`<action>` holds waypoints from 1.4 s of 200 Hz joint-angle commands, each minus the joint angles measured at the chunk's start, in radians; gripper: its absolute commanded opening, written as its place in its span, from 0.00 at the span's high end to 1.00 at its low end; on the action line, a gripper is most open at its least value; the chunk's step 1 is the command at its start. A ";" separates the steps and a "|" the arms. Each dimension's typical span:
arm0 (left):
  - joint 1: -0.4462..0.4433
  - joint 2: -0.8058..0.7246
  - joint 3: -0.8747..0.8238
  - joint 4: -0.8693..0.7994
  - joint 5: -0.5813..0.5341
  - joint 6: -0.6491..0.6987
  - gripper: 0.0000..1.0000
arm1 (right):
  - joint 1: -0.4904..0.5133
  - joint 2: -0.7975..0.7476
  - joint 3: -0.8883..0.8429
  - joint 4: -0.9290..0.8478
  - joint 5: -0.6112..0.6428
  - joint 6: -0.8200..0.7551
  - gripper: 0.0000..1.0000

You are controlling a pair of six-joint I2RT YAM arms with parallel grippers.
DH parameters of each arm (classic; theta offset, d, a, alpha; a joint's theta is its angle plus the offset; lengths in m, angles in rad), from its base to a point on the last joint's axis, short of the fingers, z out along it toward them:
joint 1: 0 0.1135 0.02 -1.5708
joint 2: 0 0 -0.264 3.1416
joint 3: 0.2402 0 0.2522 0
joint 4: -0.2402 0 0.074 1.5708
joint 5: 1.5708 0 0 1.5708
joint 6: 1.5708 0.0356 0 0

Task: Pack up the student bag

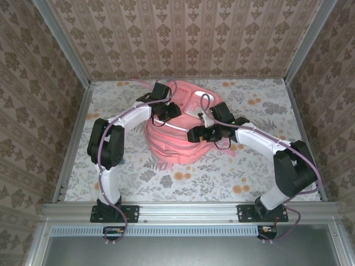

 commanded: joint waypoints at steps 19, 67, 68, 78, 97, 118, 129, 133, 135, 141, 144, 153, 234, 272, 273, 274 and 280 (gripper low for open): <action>0.009 0.025 0.009 -0.036 -0.013 0.020 0.71 | -0.030 0.014 0.044 0.000 0.131 -0.005 0.10; 0.011 0.026 -0.001 -0.026 -0.005 0.010 0.71 | -0.031 0.163 0.169 -0.010 0.084 -0.031 0.06; 0.011 0.027 -0.001 -0.026 -0.005 0.009 0.71 | -0.031 0.166 0.171 -0.012 0.081 -0.032 0.06; 0.010 0.027 -0.002 -0.023 -0.004 0.005 0.71 | -0.032 0.185 0.188 -0.022 0.062 -0.036 0.06; 0.010 0.029 -0.009 -0.018 -0.011 -0.013 0.71 | -0.031 0.193 0.178 -0.005 -0.017 -0.038 0.06; 0.009 0.028 -0.022 -0.009 -0.040 -0.036 0.71 | -0.032 0.186 0.148 0.030 -0.150 -0.064 0.07; 0.009 0.030 -0.025 -0.006 -0.050 -0.047 0.72 | -0.032 0.175 0.128 0.041 -0.196 -0.076 0.08; 0.009 0.032 -0.025 -0.003 -0.050 -0.049 0.72 | -0.032 0.169 0.118 0.045 -0.209 -0.082 0.09; 0.008 0.033 -0.026 -0.001 -0.050 -0.051 0.72 | -0.029 0.166 0.114 0.046 -0.213 -0.084 0.09; 0.009 0.034 -0.027 0.002 -0.050 -0.054 0.71 | -0.030 0.156 0.103 0.045 -0.222 -0.090 0.10; 0.009 0.035 -0.027 0.003 -0.050 -0.056 0.71 | -0.030 0.149 0.097 0.042 -0.223 -0.093 0.10; 0.009 0.039 -0.028 0.006 -0.050 -0.057 0.71 | -0.030 0.134 0.083 0.032 -0.224 -0.106 0.10; 0.006 0.047 -0.019 0.012 -0.042 -0.062 0.72 | -0.008 0.098 0.046 -0.055 -0.101 -0.146 0.42; 0.006 0.046 -0.012 0.002 -0.043 -0.058 0.72 | -0.004 0.118 0.067 -0.083 -0.018 -0.156 0.64; 0.006 0.046 -0.010 0.002 -0.043 -0.058 0.72 | -0.004 0.118 0.067 -0.084 -0.018 -0.156 0.64; 0.006 0.047 -0.011 0.002 -0.043 -0.059 0.71 | -0.003 0.118 0.068 -0.085 -0.016 -0.157 0.65; 0.006 0.048 -0.009 0.001 -0.043 -0.059 0.72 | -0.001 0.118 0.069 -0.088 -0.006 -0.157 0.69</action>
